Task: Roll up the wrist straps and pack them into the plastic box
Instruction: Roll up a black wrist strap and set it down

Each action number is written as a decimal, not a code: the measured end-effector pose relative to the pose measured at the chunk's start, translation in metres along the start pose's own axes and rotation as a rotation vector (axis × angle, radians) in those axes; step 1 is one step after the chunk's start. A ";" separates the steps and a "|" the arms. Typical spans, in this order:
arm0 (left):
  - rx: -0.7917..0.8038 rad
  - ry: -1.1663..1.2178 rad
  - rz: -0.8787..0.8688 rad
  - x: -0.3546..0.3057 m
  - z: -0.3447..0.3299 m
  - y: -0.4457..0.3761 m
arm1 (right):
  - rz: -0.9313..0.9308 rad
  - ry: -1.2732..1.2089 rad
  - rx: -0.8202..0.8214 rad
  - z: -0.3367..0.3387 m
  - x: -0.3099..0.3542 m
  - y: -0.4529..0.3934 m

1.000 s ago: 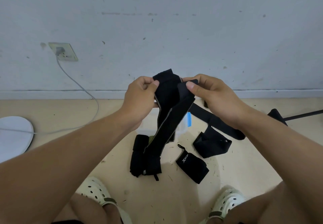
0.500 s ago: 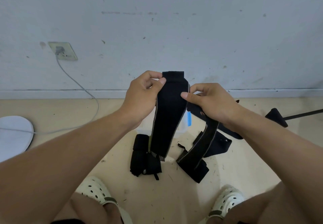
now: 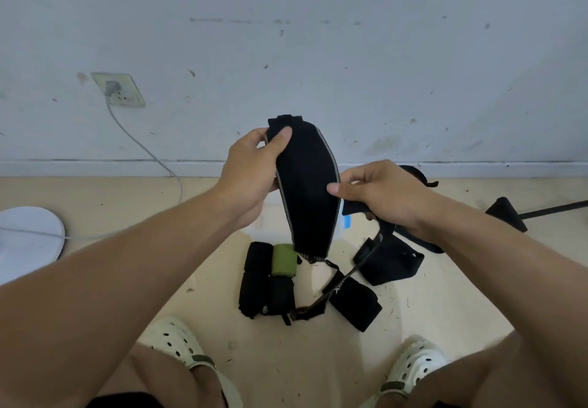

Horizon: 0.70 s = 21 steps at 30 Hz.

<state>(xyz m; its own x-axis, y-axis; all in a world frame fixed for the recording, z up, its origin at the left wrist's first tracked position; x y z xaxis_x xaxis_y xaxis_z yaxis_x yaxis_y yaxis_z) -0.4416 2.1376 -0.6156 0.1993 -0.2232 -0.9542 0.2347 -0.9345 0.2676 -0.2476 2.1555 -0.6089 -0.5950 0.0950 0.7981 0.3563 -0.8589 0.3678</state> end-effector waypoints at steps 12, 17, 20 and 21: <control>-0.006 -0.059 0.060 0.014 0.000 -0.004 | -0.061 -0.059 0.162 -0.007 -0.002 -0.005; 0.193 -0.066 0.121 0.010 -0.009 0.003 | -0.026 -0.194 -0.017 -0.002 0.004 -0.006; 0.337 -0.252 0.178 0.022 -0.018 0.012 | -0.021 -0.340 -0.157 0.008 0.003 -0.011; 0.327 -0.272 0.182 0.025 -0.018 0.013 | -0.021 -0.357 -0.182 0.010 0.003 -0.012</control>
<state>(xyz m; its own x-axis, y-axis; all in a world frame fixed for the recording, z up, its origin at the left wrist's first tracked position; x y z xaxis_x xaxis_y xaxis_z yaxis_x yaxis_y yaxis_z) -0.4161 2.1253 -0.6340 -0.0577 -0.4152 -0.9079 -0.1025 -0.9021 0.4191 -0.2465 2.1710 -0.6067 -0.3020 0.2550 0.9186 0.1939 -0.9270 0.3211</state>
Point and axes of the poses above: each hand's wrist, its own y-axis away from the middle knuckle, its own z-axis out of the back of the hand, x = y × z, the point moved 5 cm from there along -y, towards the middle knuckle
